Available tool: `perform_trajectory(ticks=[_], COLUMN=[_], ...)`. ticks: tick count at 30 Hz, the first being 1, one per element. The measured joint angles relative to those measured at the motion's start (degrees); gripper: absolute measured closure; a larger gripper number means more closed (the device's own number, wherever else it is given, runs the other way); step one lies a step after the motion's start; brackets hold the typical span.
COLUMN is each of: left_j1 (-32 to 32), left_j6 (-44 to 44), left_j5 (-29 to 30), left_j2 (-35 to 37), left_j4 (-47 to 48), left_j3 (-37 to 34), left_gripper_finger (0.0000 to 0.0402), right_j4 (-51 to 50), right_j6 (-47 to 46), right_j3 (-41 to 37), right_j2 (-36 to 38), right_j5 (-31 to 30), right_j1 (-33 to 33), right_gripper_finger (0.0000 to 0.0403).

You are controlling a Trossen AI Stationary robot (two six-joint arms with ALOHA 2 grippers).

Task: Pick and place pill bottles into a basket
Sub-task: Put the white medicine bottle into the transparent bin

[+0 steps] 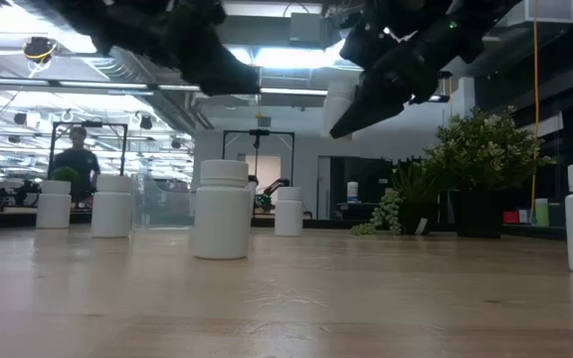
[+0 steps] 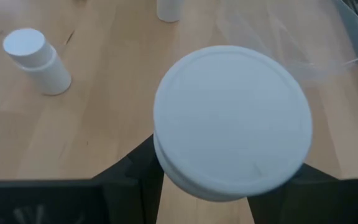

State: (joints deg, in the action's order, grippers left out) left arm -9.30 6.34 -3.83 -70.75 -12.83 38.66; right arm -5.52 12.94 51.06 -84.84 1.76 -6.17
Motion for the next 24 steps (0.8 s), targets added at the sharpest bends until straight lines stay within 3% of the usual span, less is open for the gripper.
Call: perform_trajectory(ticks=[11, 24], left_j1=[2.25, 2.25], left_j6=[0.62, 0.89], left_j5=[2.86, 2.81], left_j2=[-12.50, -14.05], left_j4=[-5.74, -9.44], left_j3=[7.66, 7.69], left_gripper_finger=[0.0162, 0.0162], right_j4=[1.49, 5.14], right_j6=[2.79, 3.90], right_j3=[1.74, 1.74], right_j2=[-1.88, -2.03], right_j5=[0.00, 2.52], right_j1=[-0.02, -0.04], right_gripper_finger=[0.0236, 0.0236])
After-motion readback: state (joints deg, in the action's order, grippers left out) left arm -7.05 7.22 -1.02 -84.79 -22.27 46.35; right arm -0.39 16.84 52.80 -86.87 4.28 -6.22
